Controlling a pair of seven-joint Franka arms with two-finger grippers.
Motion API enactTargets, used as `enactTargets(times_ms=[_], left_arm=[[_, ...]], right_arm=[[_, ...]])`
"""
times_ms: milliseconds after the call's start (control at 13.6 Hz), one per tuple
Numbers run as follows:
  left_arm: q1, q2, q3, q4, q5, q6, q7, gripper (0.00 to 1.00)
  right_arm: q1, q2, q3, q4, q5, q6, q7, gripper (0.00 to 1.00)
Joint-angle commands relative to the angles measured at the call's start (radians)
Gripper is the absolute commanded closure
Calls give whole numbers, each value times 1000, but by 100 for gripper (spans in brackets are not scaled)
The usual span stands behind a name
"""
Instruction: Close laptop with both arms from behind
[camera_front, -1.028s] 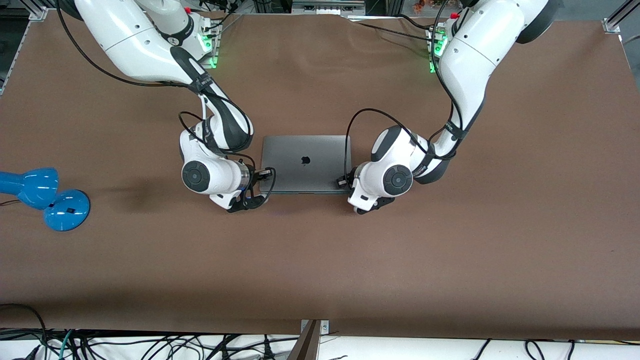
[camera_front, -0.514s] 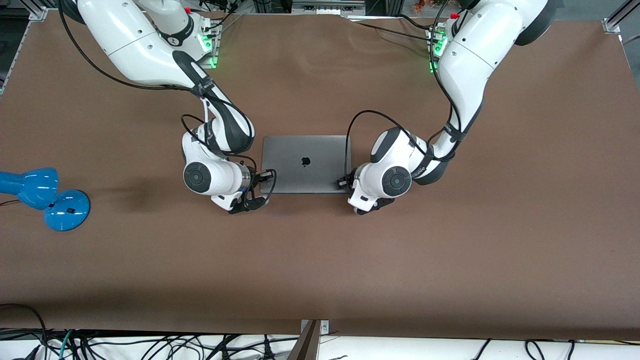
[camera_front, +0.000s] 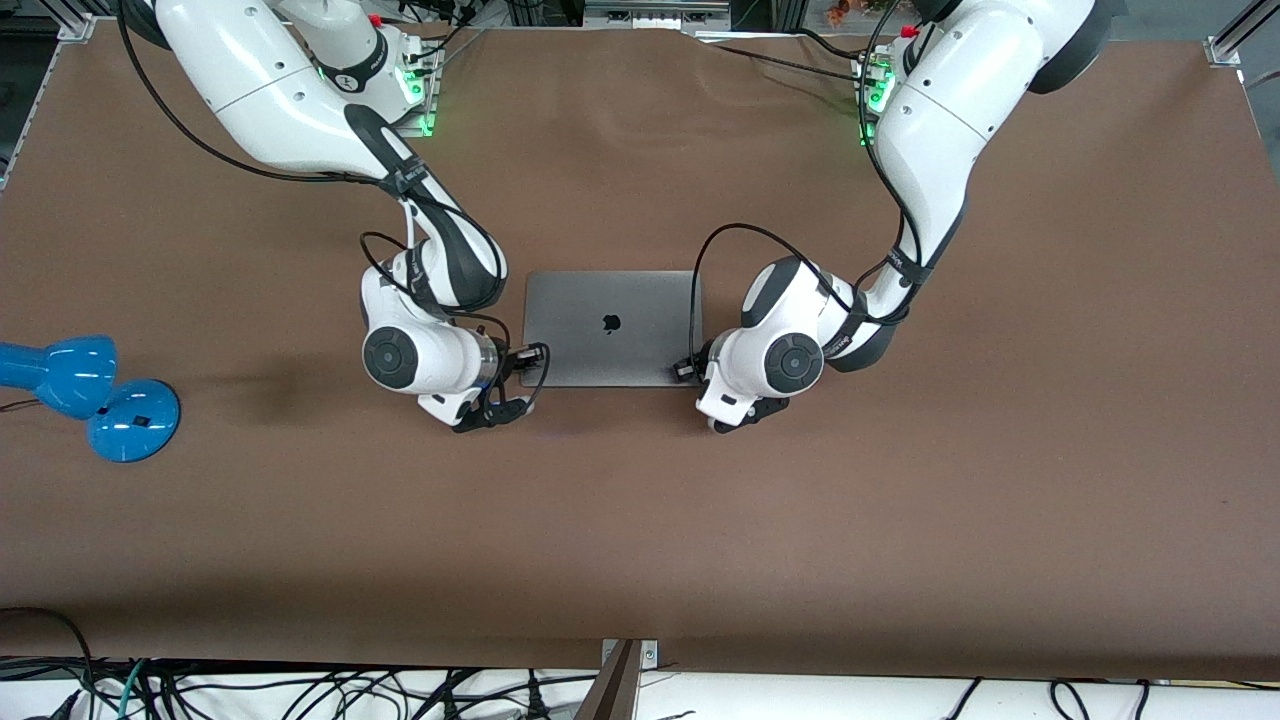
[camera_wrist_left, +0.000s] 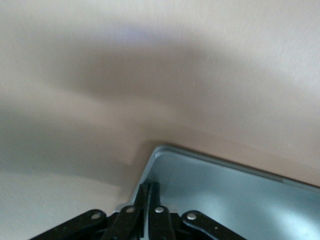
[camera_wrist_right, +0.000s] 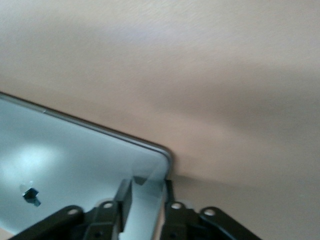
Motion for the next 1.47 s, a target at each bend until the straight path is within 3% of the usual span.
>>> enactTargets(times_ms=[0, 294, 734, 881, 1249, 1395], left_arm=[[6, -55, 5, 12, 53, -34, -2, 0], [21, -219, 13, -5, 68, -226, 15, 0], [125, -467, 3, -21, 122, -491, 255, 0], [193, -514, 2, -11, 111, -585, 308, 0], [346, -664, 10, -24, 126, -706, 547, 0], [359, -727, 7, -28, 186, -745, 608, 0]], right_arm=[[17, -41, -31, -5, -16, -11, -5, 0], [20, -116, -32, -8, -14, -19, -2, 0], [-4, -323, -130, -2, -16, -227, 16, 0], [-58, -386, -135, 1, -31, -311, 16, 0], [-92, -523, -147, 47, -247, -483, 13, 0], [-102, -566, -150, 53, -279, -516, 13, 0]])
